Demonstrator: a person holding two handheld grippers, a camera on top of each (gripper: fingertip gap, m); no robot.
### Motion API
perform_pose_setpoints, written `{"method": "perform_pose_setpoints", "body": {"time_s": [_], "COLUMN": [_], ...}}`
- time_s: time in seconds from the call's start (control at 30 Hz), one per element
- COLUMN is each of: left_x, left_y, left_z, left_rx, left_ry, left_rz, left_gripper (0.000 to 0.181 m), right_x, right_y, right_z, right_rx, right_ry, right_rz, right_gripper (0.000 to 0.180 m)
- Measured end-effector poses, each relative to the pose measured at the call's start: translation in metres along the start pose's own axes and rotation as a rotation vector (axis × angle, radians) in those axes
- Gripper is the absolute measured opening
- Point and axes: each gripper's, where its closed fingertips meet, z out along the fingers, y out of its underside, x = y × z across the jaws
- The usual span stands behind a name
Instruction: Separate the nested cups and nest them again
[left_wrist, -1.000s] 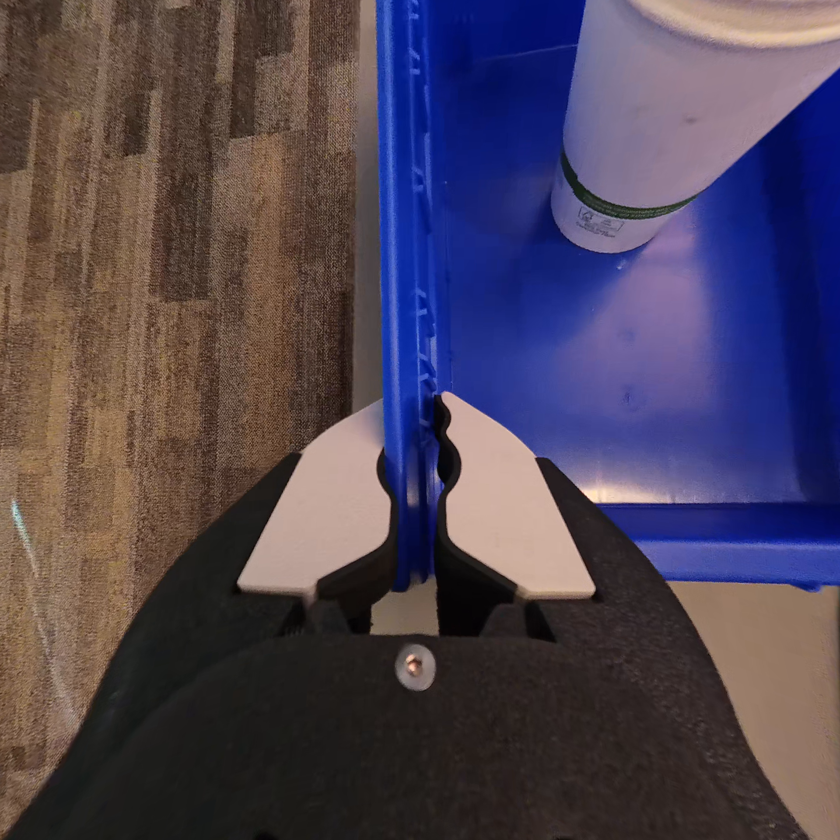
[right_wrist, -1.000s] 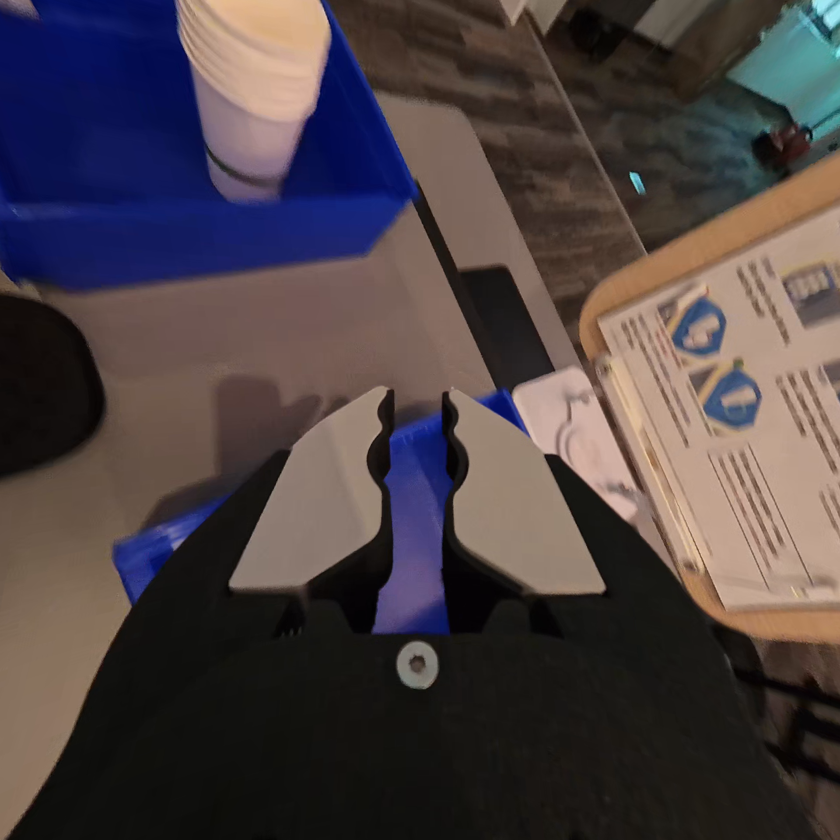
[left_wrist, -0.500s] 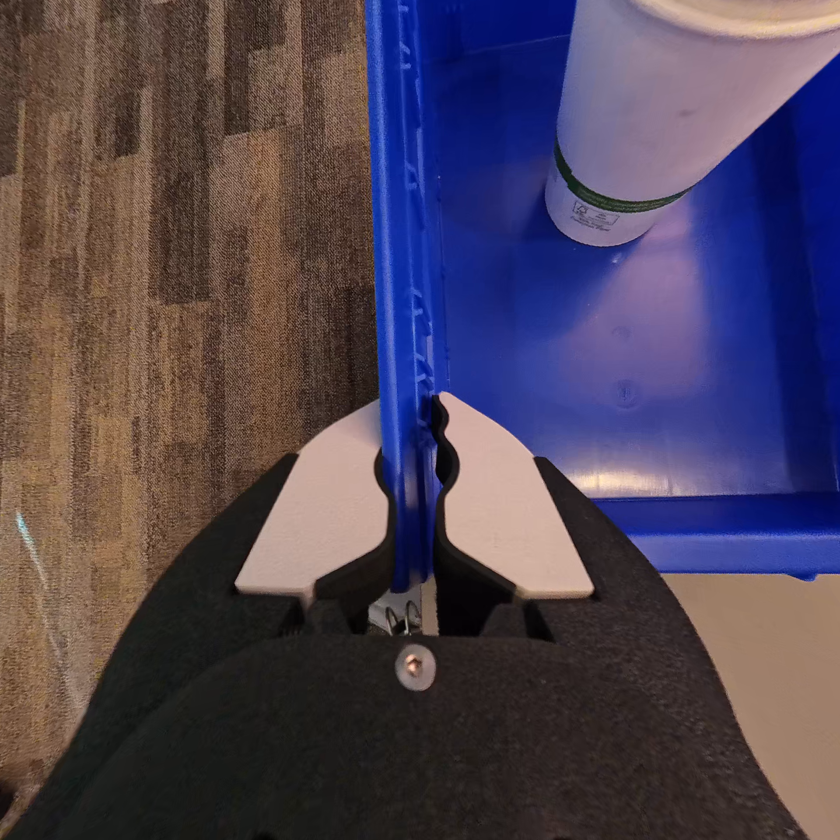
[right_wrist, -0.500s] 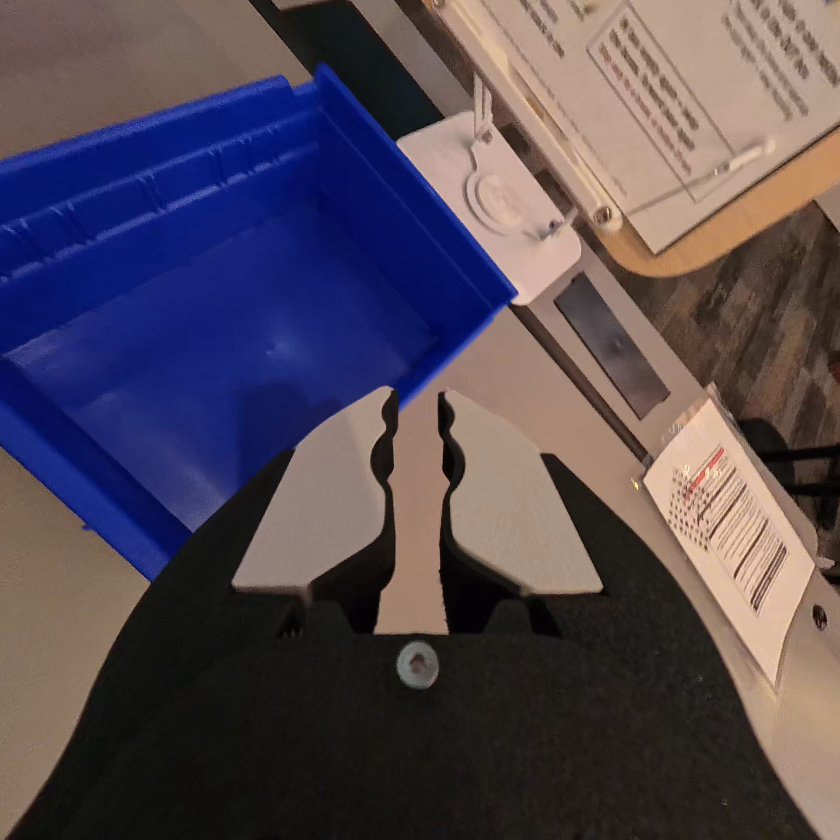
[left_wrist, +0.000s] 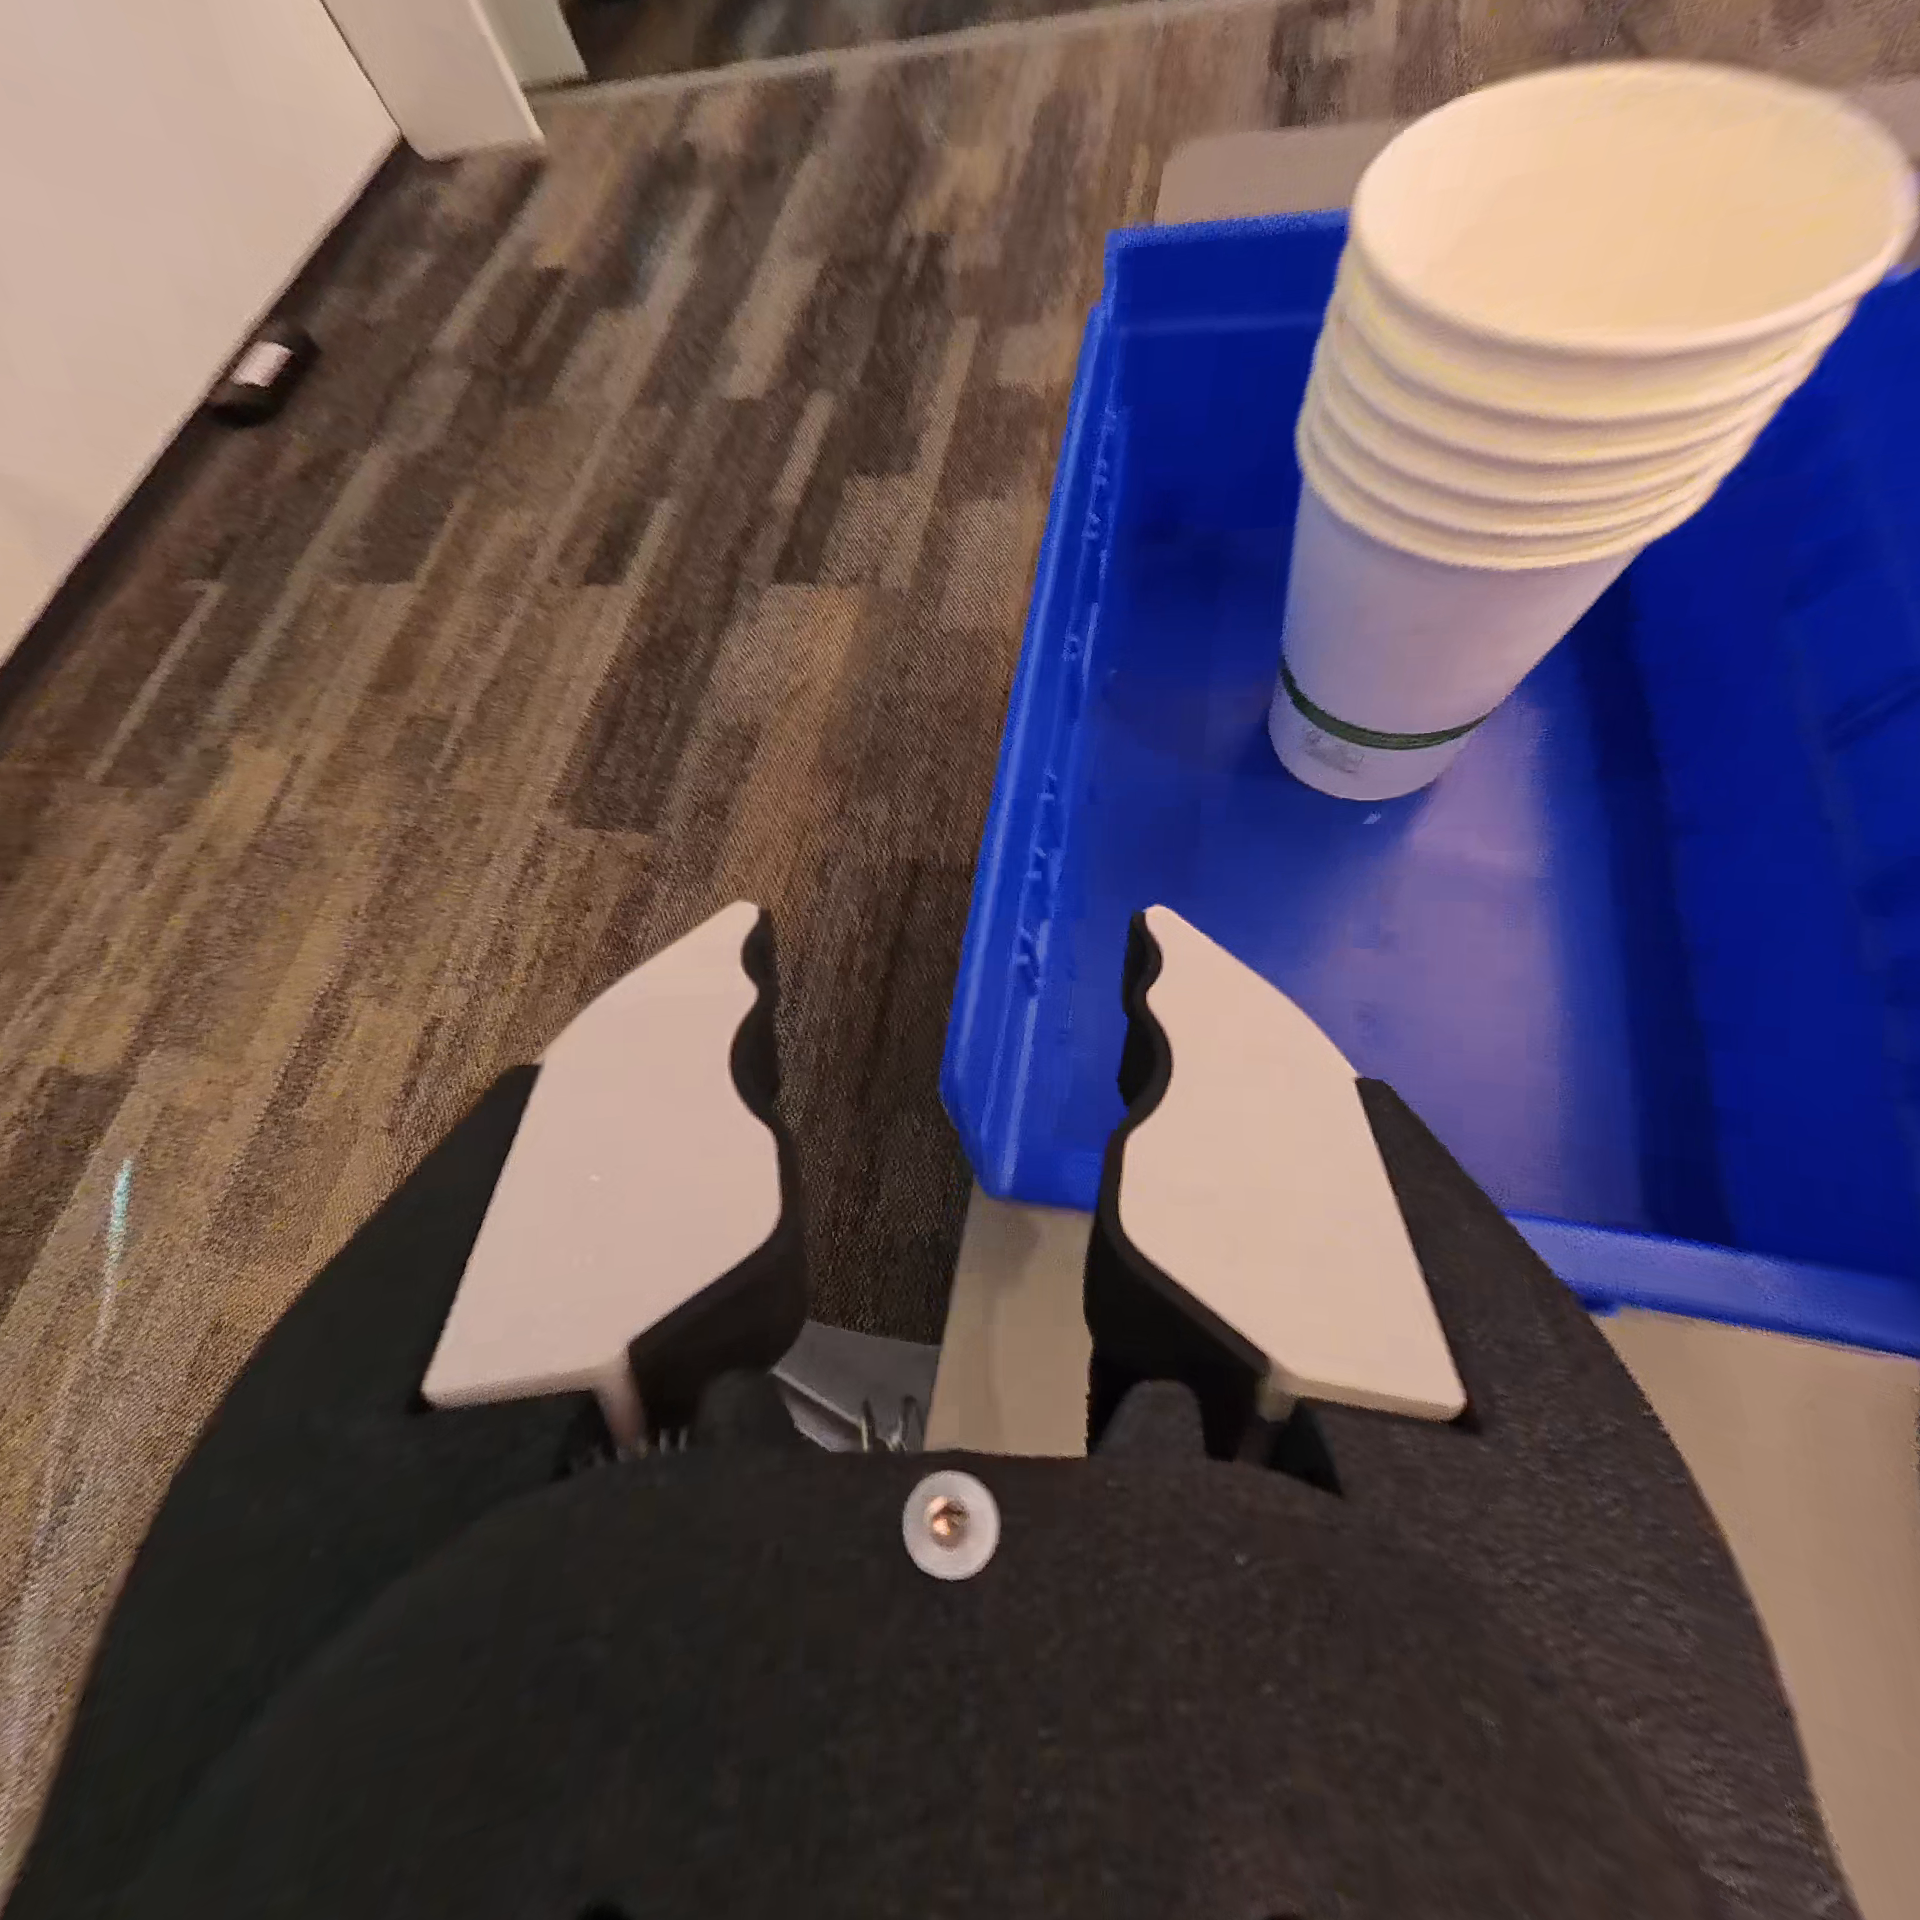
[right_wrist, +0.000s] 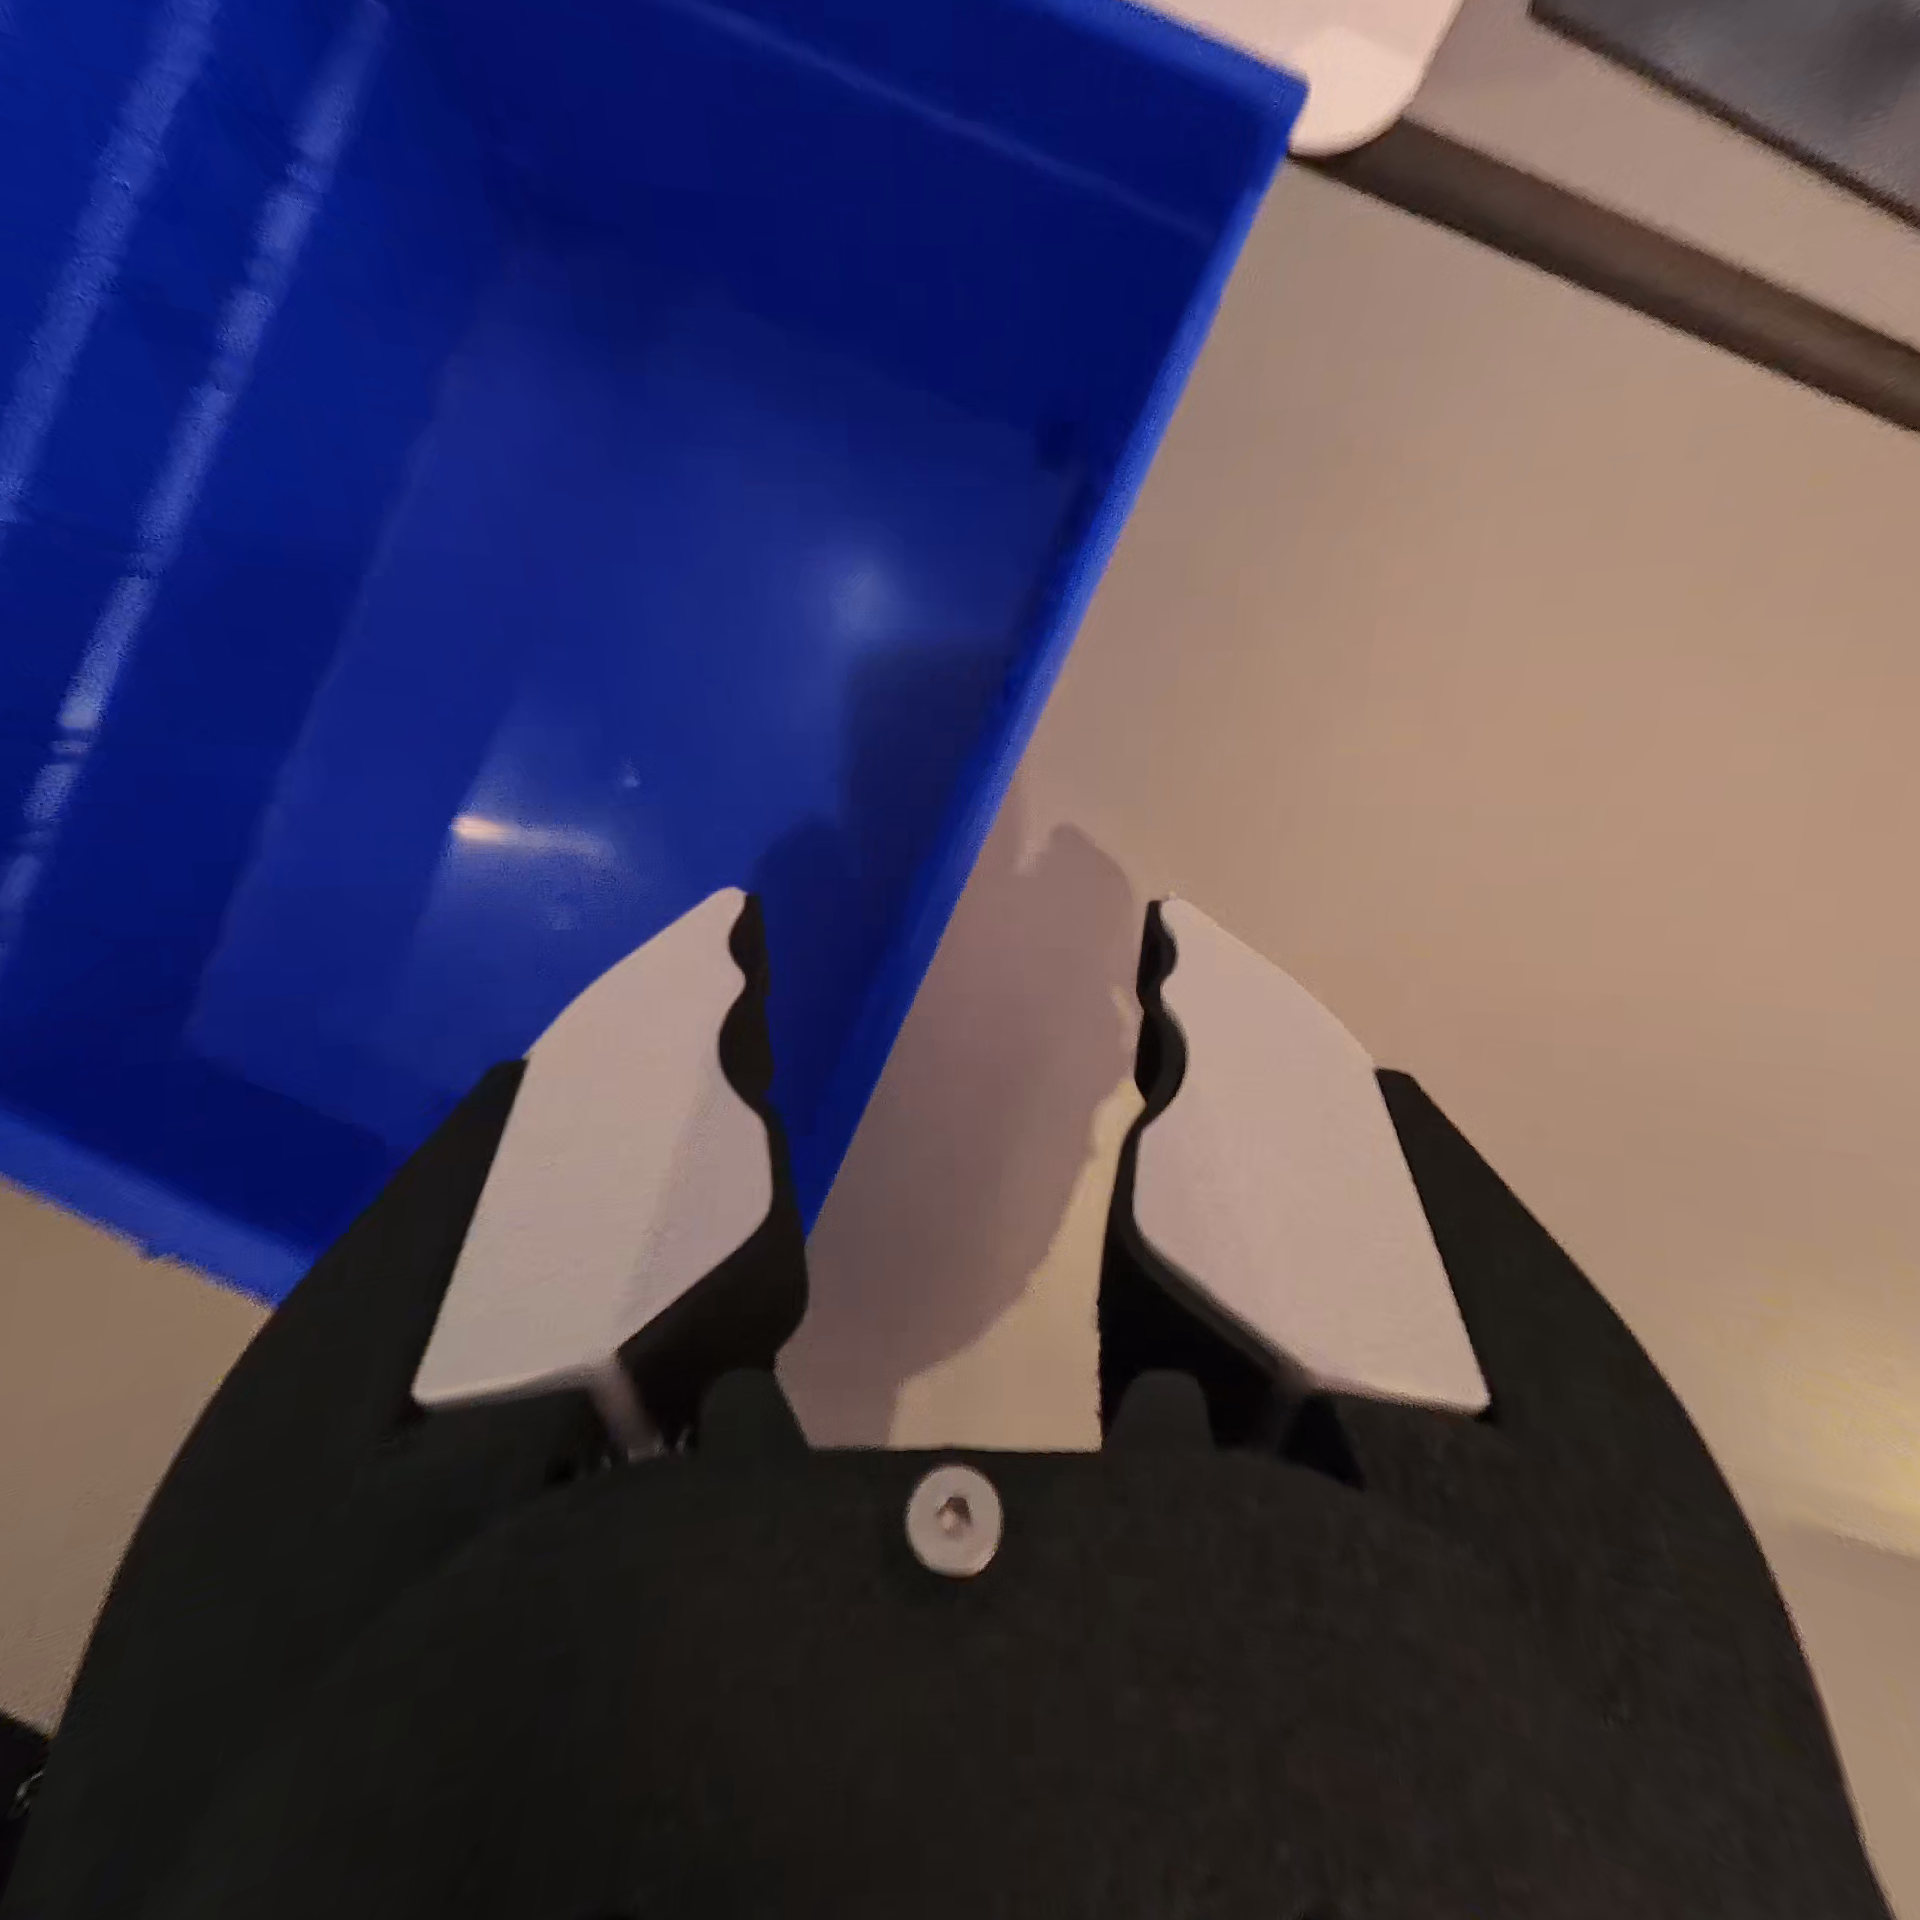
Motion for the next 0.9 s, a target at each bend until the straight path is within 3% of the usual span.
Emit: {"method": "perform_pose_setpoints", "body": {"time_s": [0.1, 0.2, 0.27, 0.4, 0.57, 0.9], "left_x": [0.024, 0.059, 0.085, 0.123, 0.147, 0.172], "left_y": [0.004, 0.014, 0.022, 0.034, 0.035, 0.029], "left_z": [-0.035, -0.067, -0.085, -0.107, -0.118, -0.128], "left_rx": [0.047, 0.094, 0.129, 0.180, 0.168, 0.145], "left_ry": [0.010, 0.064, 0.112, 0.143, 0.145, 0.100], "left_rz": [0.003, -0.009, -0.020, -0.012, 0.041, 0.062], "left_gripper": [0.062, 0.058, 0.055, 0.050, 0.049, 0.047], "right_x": [0.003, -0.009, -0.003, 0.015, 0.078, 0.261], "right_y": [0.012, 0.023, 0.022, 0.017, 0.025, 0.101], "right_z": [0.026, 0.042, 0.045, 0.048, 0.041, -0.012], "right_rx": [-0.152, -0.292, -0.321, -0.335, -0.326, -0.262], "right_ry": [0.024, -0.062, -0.026, -0.077, -0.083, -0.014], "right_rz": [0.006, 0.013, 0.015, 0.037, 0.087, 0.291], "right_gripper": [0.053, 0.017, 0.010, 0.007, 0.005, 0.005]}}
